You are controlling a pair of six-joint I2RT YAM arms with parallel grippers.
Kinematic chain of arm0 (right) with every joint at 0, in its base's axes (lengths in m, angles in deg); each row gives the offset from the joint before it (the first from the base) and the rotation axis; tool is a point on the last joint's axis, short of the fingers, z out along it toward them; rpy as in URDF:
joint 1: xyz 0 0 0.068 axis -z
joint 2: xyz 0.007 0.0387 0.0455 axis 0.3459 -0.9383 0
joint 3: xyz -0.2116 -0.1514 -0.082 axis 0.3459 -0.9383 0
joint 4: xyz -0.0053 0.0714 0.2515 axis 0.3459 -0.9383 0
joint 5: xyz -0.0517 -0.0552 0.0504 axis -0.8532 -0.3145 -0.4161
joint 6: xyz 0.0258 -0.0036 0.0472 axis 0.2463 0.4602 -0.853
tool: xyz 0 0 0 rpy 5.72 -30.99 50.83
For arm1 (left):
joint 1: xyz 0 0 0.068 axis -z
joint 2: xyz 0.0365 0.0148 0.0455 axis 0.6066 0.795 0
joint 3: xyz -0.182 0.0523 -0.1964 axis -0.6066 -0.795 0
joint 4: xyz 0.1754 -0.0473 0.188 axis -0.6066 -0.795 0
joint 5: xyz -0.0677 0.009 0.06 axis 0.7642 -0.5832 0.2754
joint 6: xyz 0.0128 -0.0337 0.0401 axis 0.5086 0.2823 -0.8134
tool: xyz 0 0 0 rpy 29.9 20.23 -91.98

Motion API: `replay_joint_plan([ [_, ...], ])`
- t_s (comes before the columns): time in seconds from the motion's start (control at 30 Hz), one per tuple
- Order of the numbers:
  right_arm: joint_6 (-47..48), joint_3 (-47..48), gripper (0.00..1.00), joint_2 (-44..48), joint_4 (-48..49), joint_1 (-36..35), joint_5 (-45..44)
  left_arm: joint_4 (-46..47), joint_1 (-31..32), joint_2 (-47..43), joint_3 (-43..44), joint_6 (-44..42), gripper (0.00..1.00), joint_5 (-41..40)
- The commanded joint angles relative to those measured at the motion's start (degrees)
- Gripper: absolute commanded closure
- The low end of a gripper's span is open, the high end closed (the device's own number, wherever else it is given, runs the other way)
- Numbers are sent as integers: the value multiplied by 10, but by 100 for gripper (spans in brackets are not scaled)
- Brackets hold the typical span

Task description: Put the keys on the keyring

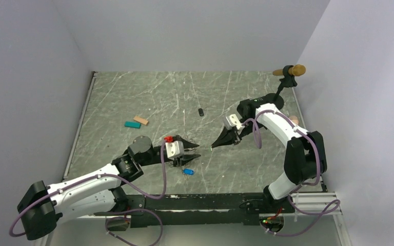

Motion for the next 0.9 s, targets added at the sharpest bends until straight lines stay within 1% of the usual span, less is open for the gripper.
replay_joint_plan([
  [0.0, 142, -10, 100, 36, -52, -5, 46, 108, 13, 23, -15, 20, 57, 60],
  [0.07, 148, -15, 100, 40, -52, -7, 44, 121, 24, 35, -18, 1, 57, 51],
  [0.23, 163, -26, 100, 45, -52, -7, 38, 118, 44, 71, -7, -29, 55, -10],
  [0.47, 163, -28, 100, 44, -52, -7, 43, 134, 56, 107, 4, -40, 59, -54],
  [0.67, 162, -28, 100, 42, -52, -7, 43, 154, 58, 128, 6, -31, 66, -66],
  [0.87, 160, -29, 100, 36, -52, -7, 43, 172, 60, 143, 13, -25, 67, -65],
])
